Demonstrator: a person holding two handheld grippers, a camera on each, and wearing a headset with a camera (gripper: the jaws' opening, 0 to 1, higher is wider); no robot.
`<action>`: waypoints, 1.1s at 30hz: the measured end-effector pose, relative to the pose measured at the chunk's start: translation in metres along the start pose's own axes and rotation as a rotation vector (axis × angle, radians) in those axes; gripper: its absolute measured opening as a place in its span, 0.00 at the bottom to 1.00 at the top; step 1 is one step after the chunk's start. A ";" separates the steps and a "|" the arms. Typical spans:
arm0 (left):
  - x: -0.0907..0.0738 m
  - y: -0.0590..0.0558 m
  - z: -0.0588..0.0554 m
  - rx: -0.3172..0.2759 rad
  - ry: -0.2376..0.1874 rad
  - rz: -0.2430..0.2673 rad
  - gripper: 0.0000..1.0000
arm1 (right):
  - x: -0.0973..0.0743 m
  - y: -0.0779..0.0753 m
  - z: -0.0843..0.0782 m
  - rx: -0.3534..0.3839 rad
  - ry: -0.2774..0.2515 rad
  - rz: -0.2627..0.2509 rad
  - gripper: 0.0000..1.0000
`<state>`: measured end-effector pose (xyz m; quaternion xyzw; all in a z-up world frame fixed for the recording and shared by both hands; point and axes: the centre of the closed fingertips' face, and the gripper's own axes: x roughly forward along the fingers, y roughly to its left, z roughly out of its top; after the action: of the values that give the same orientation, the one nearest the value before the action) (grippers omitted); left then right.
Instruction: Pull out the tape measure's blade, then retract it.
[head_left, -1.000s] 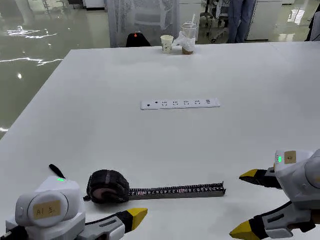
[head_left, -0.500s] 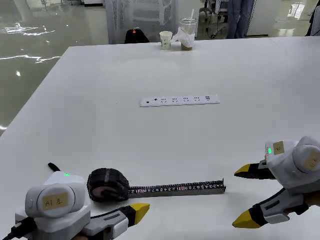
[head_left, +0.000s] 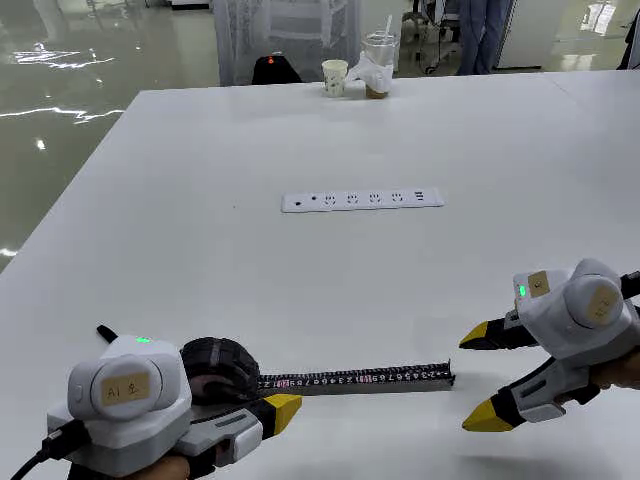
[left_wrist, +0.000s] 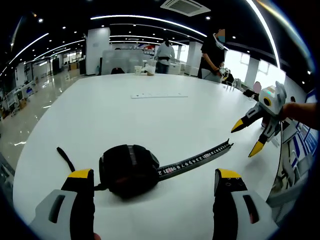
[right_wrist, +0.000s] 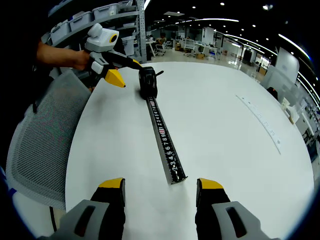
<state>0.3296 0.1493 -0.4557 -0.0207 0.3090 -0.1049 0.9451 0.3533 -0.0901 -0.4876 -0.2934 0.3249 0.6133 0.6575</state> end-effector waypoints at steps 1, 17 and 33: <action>0.001 0.000 0.000 -0.001 -0.001 0.001 0.98 | 0.001 0.000 0.000 -0.005 0.003 0.004 0.54; 0.016 0.008 0.003 -0.017 0.011 0.010 0.99 | 0.016 -0.018 0.002 -0.067 0.040 0.024 0.39; 0.024 0.012 0.006 -0.033 0.011 0.022 0.99 | 0.026 -0.021 -0.006 -0.118 0.085 0.062 0.21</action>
<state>0.3548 0.1562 -0.4662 -0.0325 0.3161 -0.0892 0.9440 0.3749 -0.0800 -0.5119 -0.3471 0.3246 0.6385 0.6054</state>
